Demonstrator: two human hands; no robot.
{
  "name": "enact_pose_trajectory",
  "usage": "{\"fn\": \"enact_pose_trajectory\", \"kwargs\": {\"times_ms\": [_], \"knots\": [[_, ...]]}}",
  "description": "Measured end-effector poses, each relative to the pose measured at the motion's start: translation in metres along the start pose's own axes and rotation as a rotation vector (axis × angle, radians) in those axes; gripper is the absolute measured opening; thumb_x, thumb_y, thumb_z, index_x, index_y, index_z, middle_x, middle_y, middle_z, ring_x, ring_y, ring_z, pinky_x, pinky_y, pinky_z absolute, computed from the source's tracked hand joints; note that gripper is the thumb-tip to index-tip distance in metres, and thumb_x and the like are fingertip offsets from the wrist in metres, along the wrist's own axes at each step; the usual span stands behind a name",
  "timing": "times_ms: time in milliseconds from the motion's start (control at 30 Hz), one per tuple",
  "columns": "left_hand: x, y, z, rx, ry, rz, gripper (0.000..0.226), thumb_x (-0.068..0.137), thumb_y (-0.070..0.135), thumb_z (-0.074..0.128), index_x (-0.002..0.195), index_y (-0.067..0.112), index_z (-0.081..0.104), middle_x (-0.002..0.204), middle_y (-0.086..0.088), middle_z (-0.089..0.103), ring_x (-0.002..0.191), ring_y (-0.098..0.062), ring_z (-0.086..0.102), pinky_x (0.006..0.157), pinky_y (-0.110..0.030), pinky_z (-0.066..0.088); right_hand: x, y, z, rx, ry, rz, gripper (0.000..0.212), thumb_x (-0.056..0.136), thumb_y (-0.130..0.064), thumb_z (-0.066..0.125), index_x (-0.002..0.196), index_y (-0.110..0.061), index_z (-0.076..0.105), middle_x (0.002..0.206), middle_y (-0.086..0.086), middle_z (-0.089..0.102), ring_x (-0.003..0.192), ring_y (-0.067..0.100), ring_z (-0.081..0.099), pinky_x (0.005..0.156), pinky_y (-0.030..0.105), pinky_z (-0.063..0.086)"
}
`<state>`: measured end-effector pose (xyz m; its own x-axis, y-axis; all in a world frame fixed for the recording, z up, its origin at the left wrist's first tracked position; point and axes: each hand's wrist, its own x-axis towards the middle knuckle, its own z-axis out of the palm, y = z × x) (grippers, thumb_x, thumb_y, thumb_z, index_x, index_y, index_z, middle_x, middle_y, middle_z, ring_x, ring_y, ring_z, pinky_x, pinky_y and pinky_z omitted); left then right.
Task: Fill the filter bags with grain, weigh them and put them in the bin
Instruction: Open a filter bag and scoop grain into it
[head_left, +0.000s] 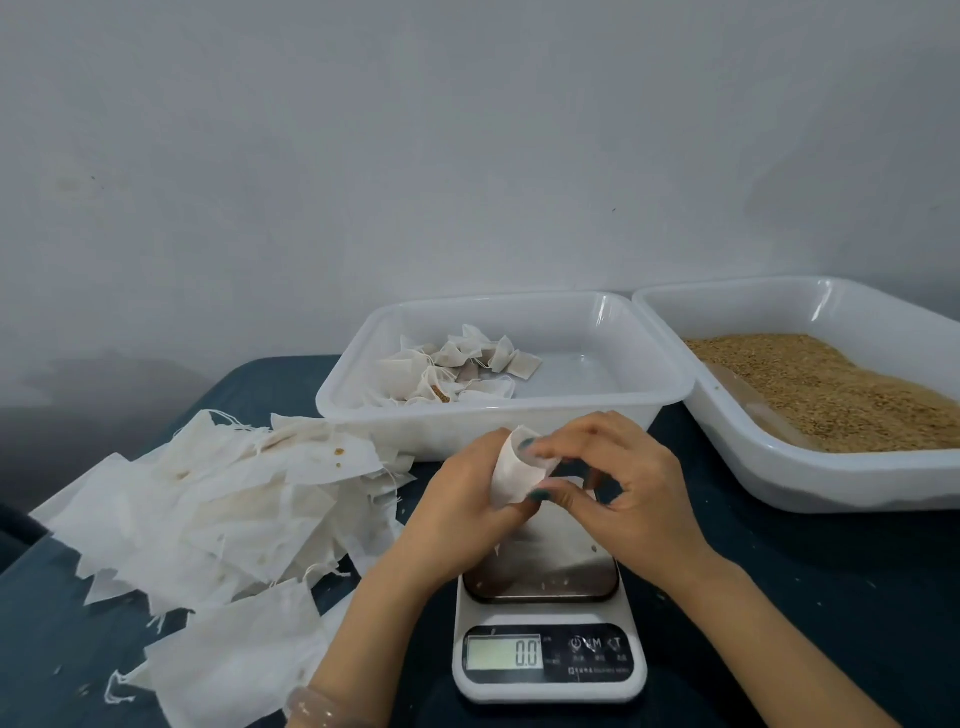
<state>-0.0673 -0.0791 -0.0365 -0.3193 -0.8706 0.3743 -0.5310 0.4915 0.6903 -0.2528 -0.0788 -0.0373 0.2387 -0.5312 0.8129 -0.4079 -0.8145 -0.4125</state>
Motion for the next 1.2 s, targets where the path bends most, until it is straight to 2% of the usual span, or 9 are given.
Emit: {"fn": "enact_pose_trajectory", "kwargs": {"times_ms": [100,267,367,433,600,800,1000,1133,1200], "knots": [[-0.001,-0.004,-0.001,-0.020,0.025,-0.035,0.012,0.085,0.037,0.062,0.095,0.037,0.056,0.092,0.017,0.063,0.085,-0.004,0.059,0.070,-0.021,0.046,0.009,0.001,-0.011,-0.024,0.116,0.100,0.018,0.097,-0.043,0.056,0.104,-0.031,0.068,0.098,-0.010,0.067,0.091,0.009,0.063,0.066,0.023,0.053],[-0.002,-0.006,0.000,-0.048,0.048,-0.059,0.013,0.083,0.040,0.061,0.087,0.046,0.050,0.086,0.021,0.061,0.077,-0.001,0.056,0.064,-0.012,0.041,0.029,0.030,-0.042,-0.342,0.179,0.417,0.023,0.091,-0.016,0.055,0.111,-0.026,0.063,0.107,-0.012,0.061,0.099,0.014,0.057,0.084,0.035,0.049],[-0.002,-0.007,0.002,-0.044,0.040,-0.050,0.012,0.084,0.039,0.061,0.086,0.044,0.050,0.086,0.021,0.060,0.077,-0.002,0.056,0.063,-0.012,0.040,0.039,0.051,-0.068,-0.540,0.033,0.617,0.034,0.092,-0.012,0.054,0.126,-0.017,0.057,0.122,0.002,0.060,0.116,0.026,0.052,0.095,0.040,0.044],[-0.002,-0.007,0.003,-0.037,0.036,-0.046,0.011,0.084,0.040,0.061,0.088,0.042,0.050,0.086,0.020,0.060,0.078,-0.003,0.056,0.063,-0.012,0.040,0.044,0.066,-0.088,-0.662,-0.087,0.751,0.036,0.094,-0.012,0.051,0.130,-0.009,0.055,0.124,0.012,0.060,0.117,0.035,0.053,0.093,0.045,0.046],[-0.003,-0.006,0.003,-0.040,0.056,-0.034,0.013,0.084,0.047,0.061,0.092,0.042,0.052,0.089,0.023,0.061,0.081,-0.001,0.057,0.066,-0.010,0.040,0.048,0.095,-0.133,-0.969,-0.503,1.100,0.017,0.088,-0.021,0.059,0.080,-0.006,0.058,0.079,0.008,0.060,0.072,0.025,0.059,0.062,0.032,0.047],[-0.003,-0.007,0.003,-0.045,0.059,-0.033,0.015,0.084,0.048,0.061,0.094,0.040,0.053,0.090,0.020,0.061,0.083,-0.001,0.058,0.066,-0.010,0.040,0.041,0.120,-0.134,-0.952,-0.598,1.190,0.030,0.091,-0.039,0.057,0.074,-0.014,0.056,0.080,0.005,0.063,0.075,0.023,0.060,0.073,0.035,0.052],[-0.004,-0.009,0.003,-0.037,0.049,-0.045,0.017,0.085,0.050,0.062,0.097,0.039,0.055,0.095,0.022,0.061,0.088,-0.001,0.058,0.067,-0.010,0.040,0.044,0.116,-0.128,-0.822,-0.487,1.165,0.032,0.095,-0.034,0.050,0.076,-0.009,0.058,0.078,0.009,0.063,0.072,0.025,0.061,0.062,0.032,0.046],[-0.005,-0.008,0.003,-0.036,0.043,-0.052,0.017,0.083,0.052,0.061,0.094,0.042,0.054,0.093,0.025,0.061,0.086,0.001,0.058,0.066,-0.010,0.040,0.047,0.112,-0.130,-0.822,-0.413,1.173,0.023,0.093,-0.017,0.055,0.111,-0.004,0.059,0.091,0.012,0.061,0.082,0.028,0.058,0.067,0.034,0.045],[-0.006,-0.008,0.002,-0.038,0.043,-0.050,0.014,0.084,0.051,0.061,0.092,0.044,0.053,0.092,0.026,0.060,0.084,0.001,0.058,0.066,-0.009,0.039,0.046,0.106,-0.136,-0.966,-0.428,1.171,0.034,0.089,-0.009,0.055,0.123,-0.006,0.055,0.094,0.011,0.058,0.087,0.029,0.057,0.074,0.036,0.049]]}}
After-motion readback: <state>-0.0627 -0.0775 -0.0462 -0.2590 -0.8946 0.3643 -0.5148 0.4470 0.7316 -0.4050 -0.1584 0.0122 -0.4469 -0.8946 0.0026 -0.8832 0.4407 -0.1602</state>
